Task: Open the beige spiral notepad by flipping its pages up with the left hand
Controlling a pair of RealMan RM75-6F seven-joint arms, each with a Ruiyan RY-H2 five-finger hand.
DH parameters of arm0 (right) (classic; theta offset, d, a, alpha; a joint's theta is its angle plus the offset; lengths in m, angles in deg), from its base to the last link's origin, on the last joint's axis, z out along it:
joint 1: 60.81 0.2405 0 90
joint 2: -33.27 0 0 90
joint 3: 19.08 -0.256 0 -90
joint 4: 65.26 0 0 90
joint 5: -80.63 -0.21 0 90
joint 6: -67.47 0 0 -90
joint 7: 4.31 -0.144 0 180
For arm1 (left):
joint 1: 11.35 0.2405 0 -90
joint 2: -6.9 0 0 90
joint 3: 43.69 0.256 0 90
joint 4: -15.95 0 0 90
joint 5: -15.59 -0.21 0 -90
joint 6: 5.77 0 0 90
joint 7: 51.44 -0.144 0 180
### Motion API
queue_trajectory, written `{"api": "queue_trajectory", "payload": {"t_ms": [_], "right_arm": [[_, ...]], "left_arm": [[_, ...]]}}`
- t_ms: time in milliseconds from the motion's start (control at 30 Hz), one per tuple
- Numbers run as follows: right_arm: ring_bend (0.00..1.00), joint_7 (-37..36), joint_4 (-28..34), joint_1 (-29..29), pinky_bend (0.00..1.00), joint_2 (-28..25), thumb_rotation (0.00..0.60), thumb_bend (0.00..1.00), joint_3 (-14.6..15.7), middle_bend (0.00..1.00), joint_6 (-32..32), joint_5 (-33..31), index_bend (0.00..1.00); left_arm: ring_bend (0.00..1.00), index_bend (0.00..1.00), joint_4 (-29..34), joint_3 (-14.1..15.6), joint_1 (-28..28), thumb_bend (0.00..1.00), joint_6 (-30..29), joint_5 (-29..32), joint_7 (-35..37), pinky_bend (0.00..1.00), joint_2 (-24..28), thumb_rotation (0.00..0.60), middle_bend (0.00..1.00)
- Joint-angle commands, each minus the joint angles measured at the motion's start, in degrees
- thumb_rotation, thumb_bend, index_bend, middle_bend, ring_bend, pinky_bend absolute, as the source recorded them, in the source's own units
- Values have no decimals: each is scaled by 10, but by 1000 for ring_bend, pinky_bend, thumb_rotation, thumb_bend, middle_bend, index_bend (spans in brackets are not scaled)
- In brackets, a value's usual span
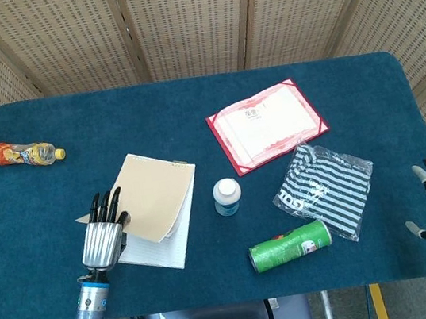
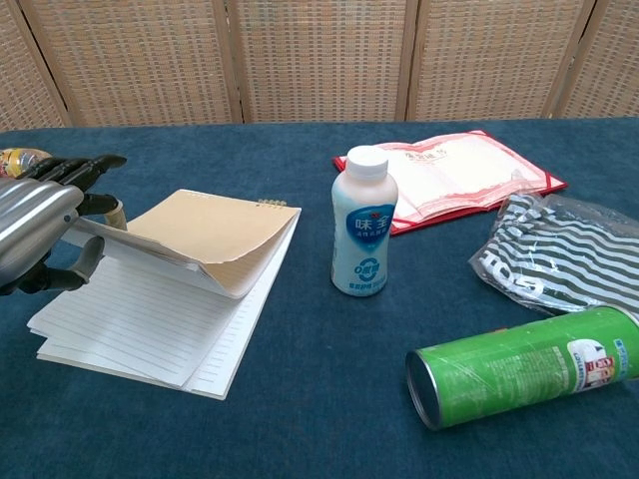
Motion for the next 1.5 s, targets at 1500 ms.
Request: {"api": "queue_trajectory", "payload": {"t_ms": [1500], "right_arm": [[0, 2, 5, -1, 0, -3, 600, 208, 0, 0, 2, 1, 27]], "left_arm": [[0, 800, 122, 159, 130, 644, -84, -165, 12, 0, 99, 600, 0]]}}
